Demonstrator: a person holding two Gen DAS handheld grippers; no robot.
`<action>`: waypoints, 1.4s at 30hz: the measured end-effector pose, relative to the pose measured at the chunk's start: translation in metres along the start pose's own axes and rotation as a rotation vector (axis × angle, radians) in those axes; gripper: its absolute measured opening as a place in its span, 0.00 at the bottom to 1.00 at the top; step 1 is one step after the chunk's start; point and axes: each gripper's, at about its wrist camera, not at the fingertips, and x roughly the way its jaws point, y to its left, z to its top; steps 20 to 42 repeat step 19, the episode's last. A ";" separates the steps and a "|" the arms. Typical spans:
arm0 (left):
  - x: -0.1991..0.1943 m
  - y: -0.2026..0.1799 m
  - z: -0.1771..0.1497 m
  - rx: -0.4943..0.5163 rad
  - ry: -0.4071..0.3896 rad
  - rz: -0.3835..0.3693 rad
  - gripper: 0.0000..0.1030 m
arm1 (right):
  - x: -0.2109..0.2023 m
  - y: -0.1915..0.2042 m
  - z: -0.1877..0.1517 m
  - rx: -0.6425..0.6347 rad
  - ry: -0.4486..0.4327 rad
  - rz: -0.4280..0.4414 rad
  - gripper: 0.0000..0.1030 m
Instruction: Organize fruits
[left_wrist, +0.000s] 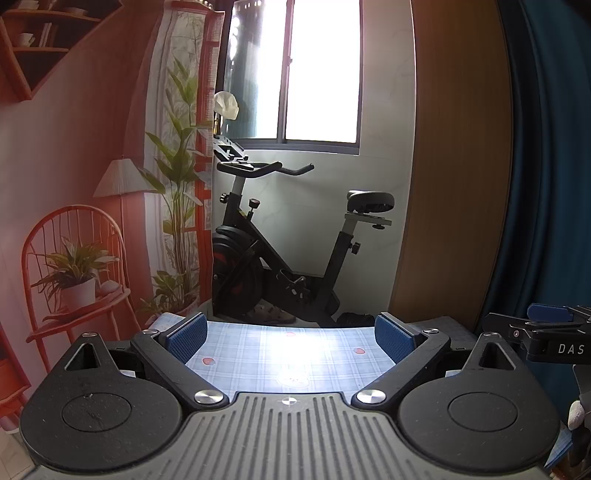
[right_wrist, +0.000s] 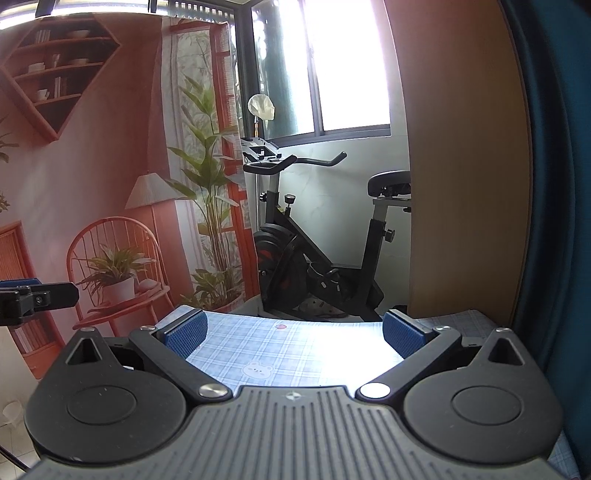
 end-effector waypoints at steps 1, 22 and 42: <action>0.000 0.000 0.000 -0.002 0.001 -0.002 0.96 | 0.000 0.000 0.000 0.001 0.000 0.000 1.00; -0.002 0.001 -0.001 -0.009 -0.011 0.003 0.96 | -0.001 -0.001 0.001 0.000 0.000 -0.001 1.00; -0.002 0.001 -0.001 -0.009 -0.011 0.003 0.96 | -0.001 -0.001 0.001 0.000 0.000 -0.001 1.00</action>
